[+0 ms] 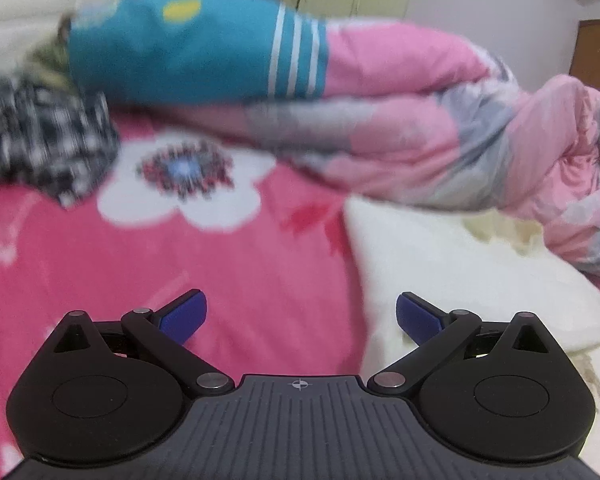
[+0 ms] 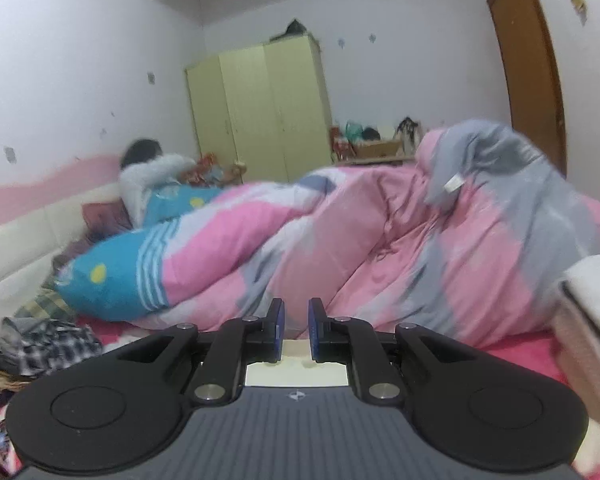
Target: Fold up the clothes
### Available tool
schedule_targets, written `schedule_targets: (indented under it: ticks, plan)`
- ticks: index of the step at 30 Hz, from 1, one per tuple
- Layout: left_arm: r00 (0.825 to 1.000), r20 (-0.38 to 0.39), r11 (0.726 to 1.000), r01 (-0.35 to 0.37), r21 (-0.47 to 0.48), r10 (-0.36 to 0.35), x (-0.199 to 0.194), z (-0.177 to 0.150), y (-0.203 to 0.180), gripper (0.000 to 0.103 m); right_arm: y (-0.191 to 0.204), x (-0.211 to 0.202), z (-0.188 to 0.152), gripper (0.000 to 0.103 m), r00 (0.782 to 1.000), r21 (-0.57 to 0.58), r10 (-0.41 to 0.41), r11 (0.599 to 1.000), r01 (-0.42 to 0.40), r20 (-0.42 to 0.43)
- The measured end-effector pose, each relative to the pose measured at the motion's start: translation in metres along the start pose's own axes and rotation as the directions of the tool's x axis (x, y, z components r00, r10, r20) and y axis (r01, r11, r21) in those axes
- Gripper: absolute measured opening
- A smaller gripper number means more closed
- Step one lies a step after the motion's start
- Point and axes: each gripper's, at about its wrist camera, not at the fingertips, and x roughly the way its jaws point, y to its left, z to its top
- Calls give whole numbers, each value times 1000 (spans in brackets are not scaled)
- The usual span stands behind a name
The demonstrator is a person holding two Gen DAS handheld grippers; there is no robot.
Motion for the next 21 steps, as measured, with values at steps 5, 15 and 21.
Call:
schedule_targets:
  ticks: [5,15,21]
  plan:
    - [1000,-3,993,-11,119,12,14,-4,-23,102,-26,49,-35,13,988,52,45,998,-37,-148]
    - [999,-45,934,-8,358,26,50,-16,-72,103,-41,289,-171,13,929,-265,-84,964,-15,-361]
    - [998,-54,952,40,304,-25,49,-10,-66,103,-38,272,-193,14,953,-345,-123,939,21,-277]
